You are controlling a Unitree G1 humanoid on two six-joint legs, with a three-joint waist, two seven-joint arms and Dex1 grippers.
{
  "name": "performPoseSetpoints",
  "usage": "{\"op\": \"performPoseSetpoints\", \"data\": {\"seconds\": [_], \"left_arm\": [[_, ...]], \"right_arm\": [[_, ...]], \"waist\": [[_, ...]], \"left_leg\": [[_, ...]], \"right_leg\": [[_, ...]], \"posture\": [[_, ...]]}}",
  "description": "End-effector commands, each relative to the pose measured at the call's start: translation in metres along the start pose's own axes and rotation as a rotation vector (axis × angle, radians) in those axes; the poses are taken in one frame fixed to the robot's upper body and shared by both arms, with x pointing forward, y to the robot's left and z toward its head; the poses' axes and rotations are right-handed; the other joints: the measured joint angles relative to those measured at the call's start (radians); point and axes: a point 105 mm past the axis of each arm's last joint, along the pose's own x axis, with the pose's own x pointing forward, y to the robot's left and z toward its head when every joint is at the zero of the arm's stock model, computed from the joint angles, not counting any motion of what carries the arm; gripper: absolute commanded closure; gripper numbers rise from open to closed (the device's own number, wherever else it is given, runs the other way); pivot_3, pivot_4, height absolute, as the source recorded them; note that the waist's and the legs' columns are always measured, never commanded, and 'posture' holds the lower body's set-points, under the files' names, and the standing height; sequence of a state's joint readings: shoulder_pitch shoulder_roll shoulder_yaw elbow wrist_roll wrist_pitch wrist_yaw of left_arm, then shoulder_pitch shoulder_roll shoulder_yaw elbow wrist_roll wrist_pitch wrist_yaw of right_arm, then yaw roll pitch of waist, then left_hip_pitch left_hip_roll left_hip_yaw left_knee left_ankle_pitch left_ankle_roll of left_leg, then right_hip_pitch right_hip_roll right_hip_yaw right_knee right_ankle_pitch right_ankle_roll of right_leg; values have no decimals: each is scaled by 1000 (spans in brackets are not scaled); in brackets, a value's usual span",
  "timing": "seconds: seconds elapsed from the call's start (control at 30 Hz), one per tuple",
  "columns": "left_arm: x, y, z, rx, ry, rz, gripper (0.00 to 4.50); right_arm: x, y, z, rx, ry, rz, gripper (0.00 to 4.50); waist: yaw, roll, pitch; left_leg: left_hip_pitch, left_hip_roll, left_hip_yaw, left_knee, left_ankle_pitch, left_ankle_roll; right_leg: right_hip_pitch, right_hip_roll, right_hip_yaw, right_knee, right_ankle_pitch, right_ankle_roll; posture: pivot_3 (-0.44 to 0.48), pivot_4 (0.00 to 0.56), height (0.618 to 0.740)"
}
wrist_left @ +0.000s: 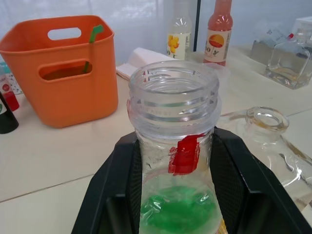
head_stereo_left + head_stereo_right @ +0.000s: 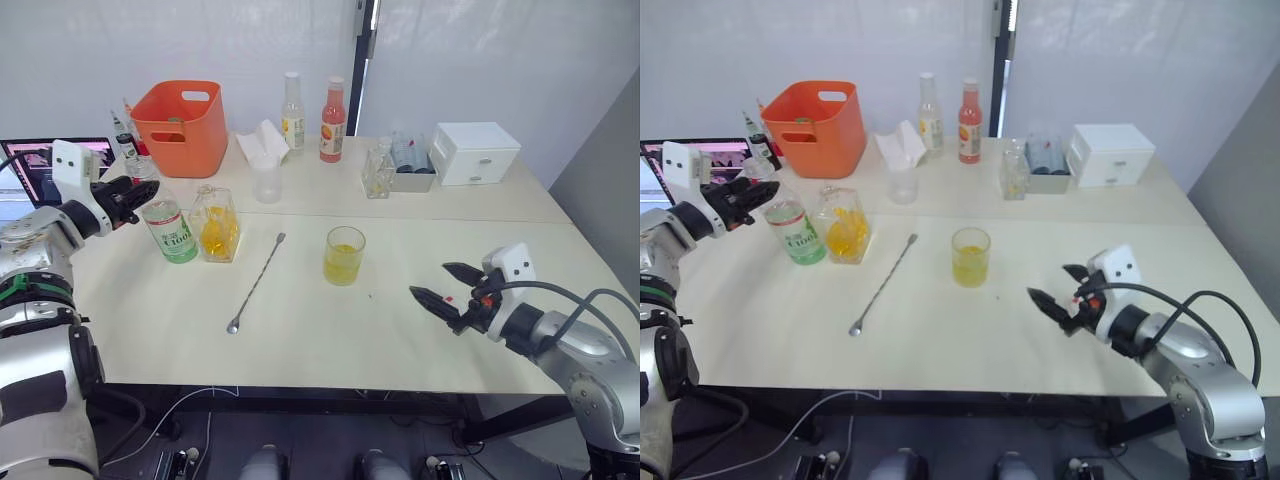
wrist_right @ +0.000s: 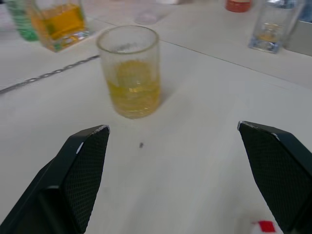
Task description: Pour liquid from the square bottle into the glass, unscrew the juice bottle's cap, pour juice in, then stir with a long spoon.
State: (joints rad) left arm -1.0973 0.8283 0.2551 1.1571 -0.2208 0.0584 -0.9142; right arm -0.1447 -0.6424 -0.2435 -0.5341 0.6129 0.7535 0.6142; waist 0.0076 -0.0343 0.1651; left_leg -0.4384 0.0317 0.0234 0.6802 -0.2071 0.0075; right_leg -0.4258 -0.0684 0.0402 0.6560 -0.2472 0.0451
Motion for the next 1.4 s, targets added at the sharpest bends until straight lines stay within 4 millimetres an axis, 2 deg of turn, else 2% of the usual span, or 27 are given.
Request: {"op": "performPoseSetpoints", "data": {"seconds": [0.03,0.13,0.23,0.33,0.67,0.7,0.9,1.23,1.4], "left_arm": [[4,0,23,41,-69,7,2902],[8,-3,22,23,-76,0,2902],[12,-6,14,26,-51,-1,2902],[13,-6,15,20,-63,6,2902],[12,-6,14,2,-65,-2,2902],[11,-5,16,0,-73,-4,2005],[5,-4,24,-19,-112,-34,34],[-11,2,28,-20,-130,-61,9],[-34,13,33,-38,-142,-77,9]], "right_arm": [[-3,13,9,-48,-8,96,37],[-5,15,7,-56,10,129,37],[-6,18,7,-55,16,167,37],[-7,22,7,-53,18,191,37],[-6,23,7,-48,17,171,37],[-6,22,6,-48,17,167,0],[-6,17,5,-50,21,143,0],[-5,12,6,-41,13,134,0],[-8,3,7,-42,6,96,0]], "waist": [[1,0,0],[2,0,0],[2,0,0],[4,0,0],[4,0,0],[4,0,0],[2,0,0],[0,0,0],[-3,0,0]], "left_leg": [[0,0,0,0,0,0],[0,0,0,0,0,0],[0,0,0,0,0,0],[0,-1,0,0,0,0],[0,0,0,1,0,0],[0,0,0,1,0,0],[0,0,0,1,0,0],[0,0,0,1,0,0],[0,0,0,1,0,0]], "right_leg": [[0,0,0,0,0,0],[0,0,0,0,0,0],[0,0,0,0,0,0],[0,-1,0,0,0,0],[0,-1,0,0,0,0],[0,0,0,0,0,0],[0,0,0,1,0,0],[0,0,0,1,0,0],[0,0,0,1,0,0]], "posture": [[0,150,715],[0,150,715],[0,150,715],[0,150,715],[0,150,715],[0,150,715],[0,150,715],[0,150,715],[0,150,715]]}}
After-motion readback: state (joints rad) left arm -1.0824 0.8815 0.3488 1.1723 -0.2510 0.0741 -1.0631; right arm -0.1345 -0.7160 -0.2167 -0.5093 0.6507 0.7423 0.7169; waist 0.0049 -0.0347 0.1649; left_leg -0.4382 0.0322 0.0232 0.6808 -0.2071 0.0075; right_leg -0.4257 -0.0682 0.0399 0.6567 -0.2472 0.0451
